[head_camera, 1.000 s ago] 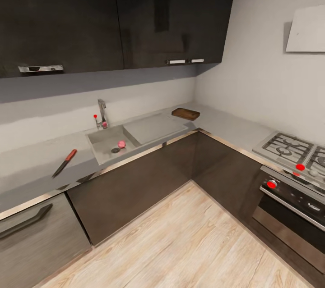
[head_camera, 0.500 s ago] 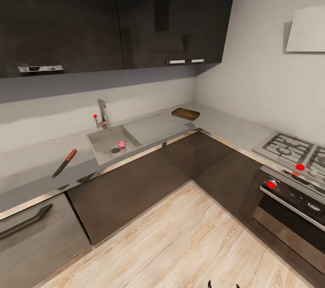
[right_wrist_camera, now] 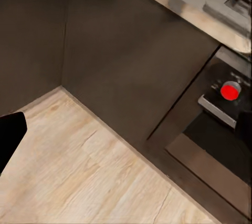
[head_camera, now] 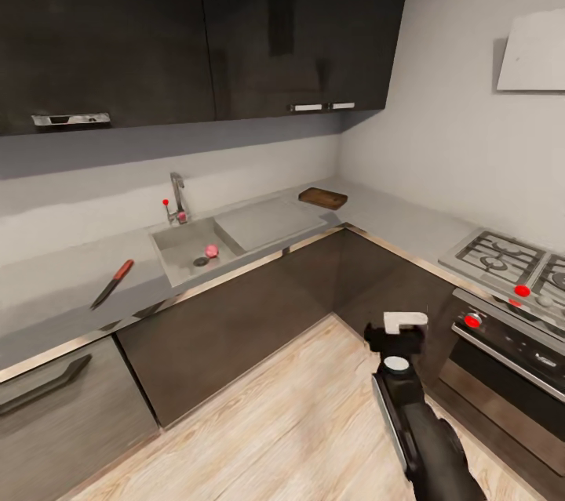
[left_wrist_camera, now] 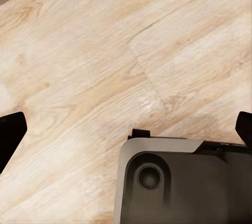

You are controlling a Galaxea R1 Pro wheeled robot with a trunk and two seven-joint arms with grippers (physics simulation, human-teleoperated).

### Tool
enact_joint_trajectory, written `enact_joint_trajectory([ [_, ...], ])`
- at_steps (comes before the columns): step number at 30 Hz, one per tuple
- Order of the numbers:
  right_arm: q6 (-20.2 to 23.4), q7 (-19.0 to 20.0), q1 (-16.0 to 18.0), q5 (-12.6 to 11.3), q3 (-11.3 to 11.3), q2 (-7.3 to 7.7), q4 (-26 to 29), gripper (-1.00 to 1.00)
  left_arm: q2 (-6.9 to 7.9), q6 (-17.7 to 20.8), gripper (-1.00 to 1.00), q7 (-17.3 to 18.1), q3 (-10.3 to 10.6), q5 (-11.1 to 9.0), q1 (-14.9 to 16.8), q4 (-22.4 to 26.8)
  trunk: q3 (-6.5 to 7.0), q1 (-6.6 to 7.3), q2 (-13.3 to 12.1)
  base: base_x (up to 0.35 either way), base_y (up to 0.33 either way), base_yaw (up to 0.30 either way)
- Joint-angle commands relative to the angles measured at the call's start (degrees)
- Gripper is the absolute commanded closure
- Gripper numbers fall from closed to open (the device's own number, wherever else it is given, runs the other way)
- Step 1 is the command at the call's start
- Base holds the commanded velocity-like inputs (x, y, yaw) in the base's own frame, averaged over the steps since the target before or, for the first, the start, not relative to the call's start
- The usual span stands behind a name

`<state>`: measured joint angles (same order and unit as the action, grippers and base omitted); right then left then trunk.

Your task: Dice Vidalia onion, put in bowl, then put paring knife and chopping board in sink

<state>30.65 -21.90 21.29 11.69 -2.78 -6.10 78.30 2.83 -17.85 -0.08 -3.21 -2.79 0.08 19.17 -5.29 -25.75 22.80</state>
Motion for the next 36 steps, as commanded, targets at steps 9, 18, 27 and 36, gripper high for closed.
enact_joint_trajectory([
  [9, 23.28, -0.09, 30.16, 2.19, -0.72, -0.22, 0.38, -1.0, -0.15, -0.08, -1.0, -0.01, 0.05, -0.29, 0.0, -0.18, -0.13, -0.03, 0.12, 0.01, -0.018, 0.0],
  [18, 25.51, 0.05, 56.74, 1.92, -0.41, 1.18, -24.42, -1.0, -0.44, -0.11, -1.0, -0.01, 0.05, -0.29, 0.01, -0.19, -0.13, -0.03, 0.12, 0.169, -0.176, 0.0],
  [27, 25.67, 7.14, 59.58, -3.36, -0.44, 1.49, -28.99, -1.0, -0.45, -0.17, -1.0, -0.01, 0.05, -0.29, 0.01, -0.17, -0.13, -0.03, 0.12, 0.268, -0.169, 0.0],
  [36, 25.69, 8.5, 59.65, -4.19, -0.64, 1.8, -29.16, -1.0, -0.45, -0.16, -1.0, -0.01, 0.05, -0.28, 0.01, -0.17, -0.13, -0.03, 0.12, 0.289, -0.103, 0.0],
])
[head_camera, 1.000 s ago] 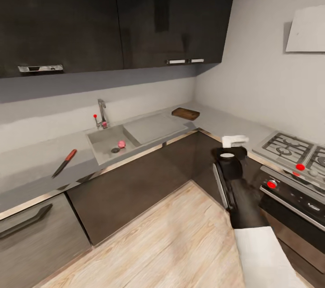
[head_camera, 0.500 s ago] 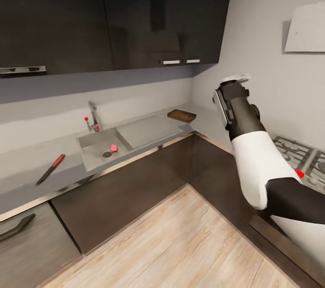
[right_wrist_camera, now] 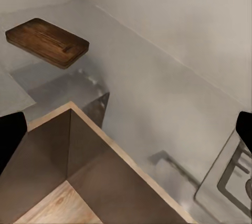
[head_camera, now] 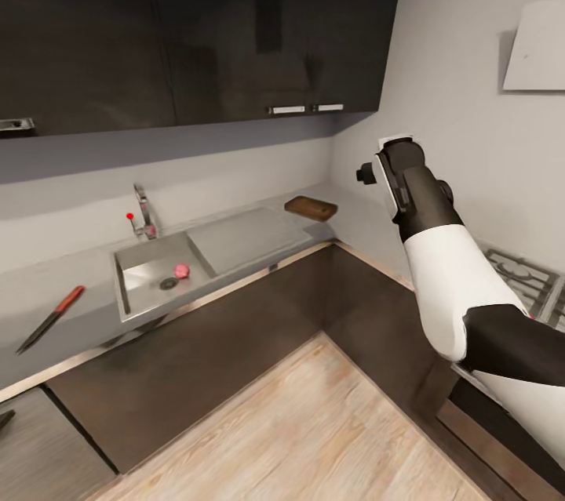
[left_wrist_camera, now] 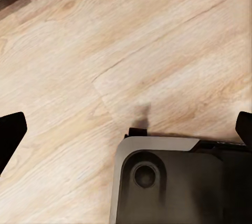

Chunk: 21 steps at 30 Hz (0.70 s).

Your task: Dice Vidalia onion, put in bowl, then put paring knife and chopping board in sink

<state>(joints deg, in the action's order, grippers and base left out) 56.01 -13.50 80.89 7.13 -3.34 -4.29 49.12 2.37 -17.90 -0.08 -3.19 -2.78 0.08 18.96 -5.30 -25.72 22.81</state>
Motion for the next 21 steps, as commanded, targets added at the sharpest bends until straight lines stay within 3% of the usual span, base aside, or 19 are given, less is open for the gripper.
enact_joint_trajectory([
  [1, 0.32, 0.15, 0.06, 0.37, -0.08, 0.03, 0.01, -1.0, 0.0, -0.11, -1.0, -0.01, 0.03, -0.29, 0.01, 0.04, -0.12, -0.06, 0.11, 0.292, -0.016, 0.0],
  [9, 0.31, 1.42, 0.06, 0.34, -0.09, 0.07, -0.12, -1.0, 0.0, -0.14, -1.0, 0.15, 0.58, -0.29, 0.0, 0.03, -0.12, -0.06, 0.11, 0.167, -0.004, 0.0],
  [11, 0.32, 1.65, 0.06, 0.34, -0.11, 0.07, -0.17, -1.0, 0.0, -0.39, -1.0, 0.23, 1.74, -0.29, 0.01, 0.01, -0.12, -0.06, 0.11, 0.028, 0.0, 0.0],
  [15, 0.28, 1.85, 0.06, 0.34, -0.16, 0.02, -0.7, -1.0, 0.13, -2.78, -1.0, 1.46, 7.15, -0.29, 0.01, -1.15, -0.12, -0.06, 0.11, 0.01, 0.0, 0.0],
  [17, 0.26, 1.88, 0.06, 0.34, -0.17, 0.02, -1.1, -1.0, 0.19, -4.71, -1.0, 2.47, 8.92, -0.29, 0.01, -2.03, -0.12, -0.06, 0.11, 0.003, 0.0, 0.0],
  [20, 0.24, 1.93, 0.06, 0.34, -0.17, 0.03, -1.65, -1.0, 0.39, -8.2, -1.0, 4.19, 10.27, -0.29, 0.01, -3.65, -0.12, -0.06, 0.11, 0.001, 0.0, 0.0],
  [21, 0.24, 1.97, 0.06, 0.34, -0.16, 0.06, -1.85, -1.0, 0.72, -10.34, -1.0, 6.24, 10.71, -0.29, 0.01, -4.74, -0.12, -0.06, 0.11, 0.0, 0.0, 0.0],
])
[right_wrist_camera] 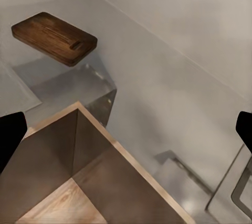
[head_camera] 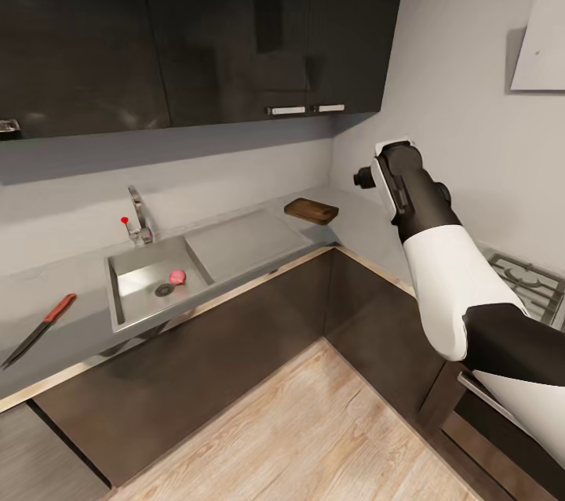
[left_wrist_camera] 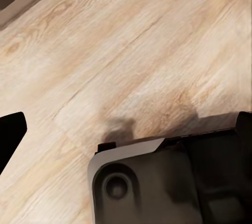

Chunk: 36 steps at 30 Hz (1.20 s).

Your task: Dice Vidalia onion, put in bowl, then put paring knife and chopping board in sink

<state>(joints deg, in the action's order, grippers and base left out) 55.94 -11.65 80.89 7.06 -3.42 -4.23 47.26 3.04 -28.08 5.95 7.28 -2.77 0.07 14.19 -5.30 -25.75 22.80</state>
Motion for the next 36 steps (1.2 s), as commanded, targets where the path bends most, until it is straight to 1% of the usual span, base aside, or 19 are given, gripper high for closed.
enact_joint_trajectory([
  [1, 0.31, 0.13, 0.06, 0.41, -0.08, 0.0, -0.02, -1.0, 0.11, -0.38, -1.0, 0.63, 0.29, -0.31, 0.01, -0.11, -0.12, -0.04, 0.12, 0.0, 0.0, 0.0],
  [4, 0.31, 0.14, 0.06, 0.41, -0.03, 0.01, -0.2, -1.0, 0.31, -1.04, -1.0, 2.3, 0.41, -0.31, 0.01, -0.53, -0.12, -0.04, 0.12, 0.0, 0.0, 0.0],
  [9, 0.31, 0.19, 0.06, 0.41, -0.01, 0.07, -0.36, -1.0, 0.37, -1.24, -1.0, 2.84, 0.45, -0.29, 0.0, -1.1, -0.12, -0.04, 0.12, 0.0, 0.0, 0.0],
  [10, 0.31, 0.22, 0.02, 0.41, -0.01, 0.66, -0.4, -1.0, 0.38, -1.26, -1.0, 3.03, 0.49, -0.2, 0.01, -1.66, -0.12, -0.04, 0.12, 0.0, 0.0, 0.0],
  [12, 0.31, 0.39, -0.01, 0.37, -0.01, 1.19, -0.41, -1.0, 0.38, -1.27, -1.0, 3.11, 0.52, -0.17, 0.01, -1.86, -0.12, -0.04, 0.12, 0.0, 0.0, 0.0],
  [13, 0.31, 1.54, -0.03, 0.31, -0.01, 1.8, -0.44, -1.0, 0.38, -1.27, -1.0, 3.15, 0.55, -0.15, 0.01, -1.96, -0.12, -0.04, 0.12, 0.0, 0.0, 0.0],
  [14, 0.31, 2.16, -0.05, 0.3, -0.01, 2.04, -0.51, -1.0, 0.38, -1.27, -1.0, 3.16, 0.58, -0.15, 0.01, -1.98, -0.12, -0.04, 0.12, 0.0, 0.0, 0.0],
  [15, 0.31, 4.57, -0.08, 0.3, -0.01, 3.06, -1.13, -1.0, 0.38, -1.27, -1.0, 3.18, 0.65, -0.12, 0.01, -2.02, -0.12, -0.04, 0.12, 0.0, 0.0, 0.0],
  [16, 0.31, 5.47, -0.09, 0.3, -0.01, 3.43, -1.48, -1.0, 0.38, -1.27, -1.0, 3.18, 0.66, -0.12, 0.01, -2.05, -0.12, -0.04, 0.12, 0.0, 0.0, 0.0],
  [19, 0.31, 10.51, -0.11, 0.32, -0.01, 5.51, -3.56, -1.0, 0.27, -1.22, -1.0, 3.19, 0.82, -0.07, 0.01, -2.4, -0.12, -0.04, 0.12, 0.017, -0.027, 0.0],
  [22, 0.31, 12.63, -0.11, 0.35, -0.01, 6.49, -4.75, -1.0, 0.23, -1.2, -1.0, 3.19, 1.06, -0.05, 0.01, -2.59, -0.12, -0.04, 0.12, 0.101, -0.114, 0.0],
  [29, 0.31, 13.63, -0.11, 0.41, -0.01, 7.02, -6.23, -1.0, 0.13, -1.19, -1.0, 3.19, 1.22, -0.12, 0.0, -2.68, -0.12, -0.04, 0.12, 0.178, -0.083, 0.0],
  [36, 0.31, 13.67, -0.12, 0.41, -0.01, 7.04, -6.93, -1.0, 0.12, -1.11, -1.0, 3.18, 1.21, -0.13, 0.01, -2.68, -0.12, -0.04, 0.12, 0.263, 0.093, 0.0],
])
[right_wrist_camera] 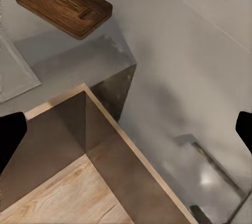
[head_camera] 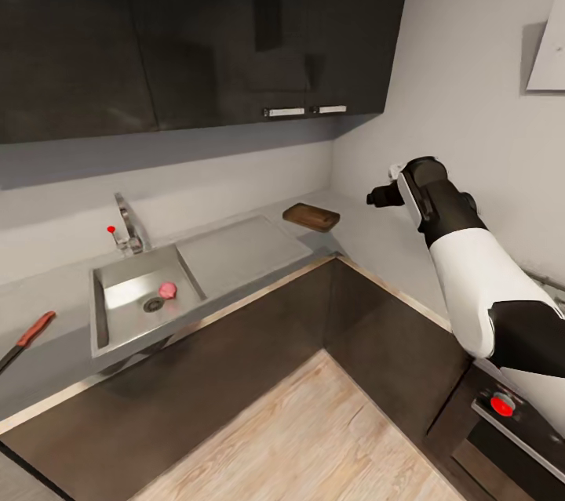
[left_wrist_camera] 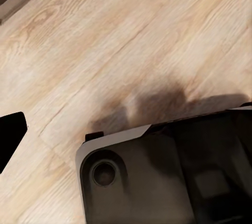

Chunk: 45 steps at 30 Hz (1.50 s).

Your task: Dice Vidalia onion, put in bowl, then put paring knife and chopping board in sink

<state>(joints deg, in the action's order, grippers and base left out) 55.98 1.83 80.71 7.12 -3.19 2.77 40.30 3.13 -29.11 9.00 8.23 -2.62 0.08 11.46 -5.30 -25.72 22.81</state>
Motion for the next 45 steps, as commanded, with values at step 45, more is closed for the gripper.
enact_joint_trajectory([
  [45, 0.18, 0.01, 0.06, 0.35, -0.42, -0.35, -5.02, -1.0, -0.06, -0.07, -1.0, -0.06, 0.21, -0.27, 0.01, -0.29, -0.12, -0.06, 0.11, 0.166, 0.037, 0.0],
])
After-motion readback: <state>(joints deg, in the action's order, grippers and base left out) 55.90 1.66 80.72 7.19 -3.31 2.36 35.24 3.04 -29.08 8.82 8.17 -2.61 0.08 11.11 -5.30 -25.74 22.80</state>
